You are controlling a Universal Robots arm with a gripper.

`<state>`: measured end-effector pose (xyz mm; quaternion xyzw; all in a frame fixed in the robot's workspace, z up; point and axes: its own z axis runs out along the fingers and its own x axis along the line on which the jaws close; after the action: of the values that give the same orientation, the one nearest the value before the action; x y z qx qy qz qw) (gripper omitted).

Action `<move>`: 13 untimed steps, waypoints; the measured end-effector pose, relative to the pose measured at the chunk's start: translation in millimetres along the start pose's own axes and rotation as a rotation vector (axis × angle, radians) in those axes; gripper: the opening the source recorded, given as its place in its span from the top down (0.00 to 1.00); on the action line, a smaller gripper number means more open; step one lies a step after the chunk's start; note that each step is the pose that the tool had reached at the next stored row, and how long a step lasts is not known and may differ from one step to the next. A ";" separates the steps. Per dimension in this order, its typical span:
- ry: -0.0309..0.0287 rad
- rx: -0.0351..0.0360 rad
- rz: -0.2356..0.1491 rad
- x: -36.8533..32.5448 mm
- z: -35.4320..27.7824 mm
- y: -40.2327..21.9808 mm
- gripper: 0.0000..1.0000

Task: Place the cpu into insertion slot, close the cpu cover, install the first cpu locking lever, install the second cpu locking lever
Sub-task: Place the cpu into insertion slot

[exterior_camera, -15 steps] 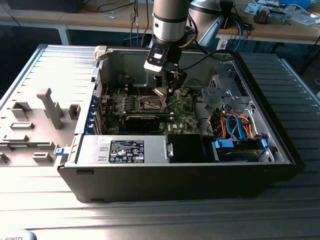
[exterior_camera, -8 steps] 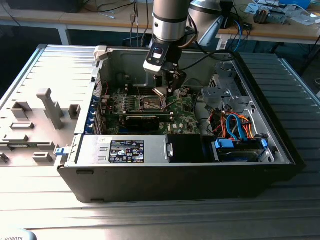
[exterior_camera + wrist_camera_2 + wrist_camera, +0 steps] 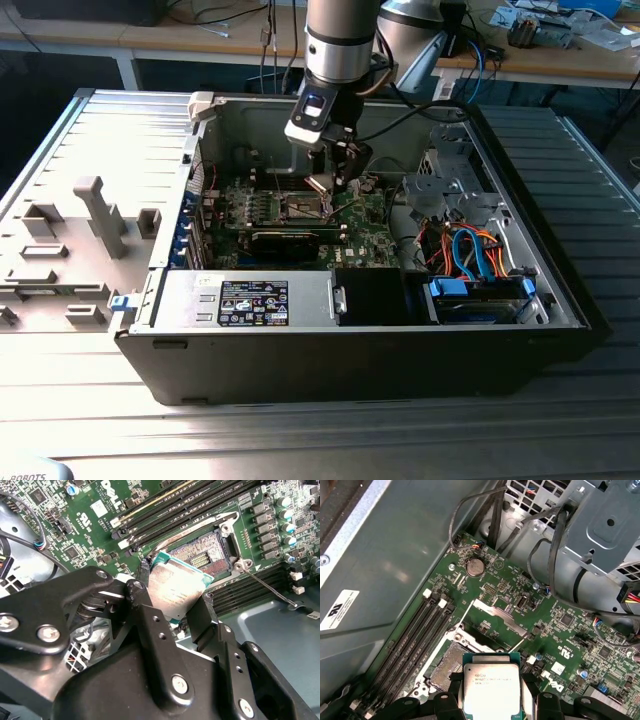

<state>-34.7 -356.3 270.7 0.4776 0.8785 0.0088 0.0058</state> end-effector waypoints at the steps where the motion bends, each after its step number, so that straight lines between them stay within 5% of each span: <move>1: -0.0001 0.0001 0.002 0.0 0.0 0.0 0.46; 13: -0.0021 0.0009 0.033 0.0 0.0 0.0 0.46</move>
<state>-34.7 -356.3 270.7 0.4922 0.8704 0.0080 0.0064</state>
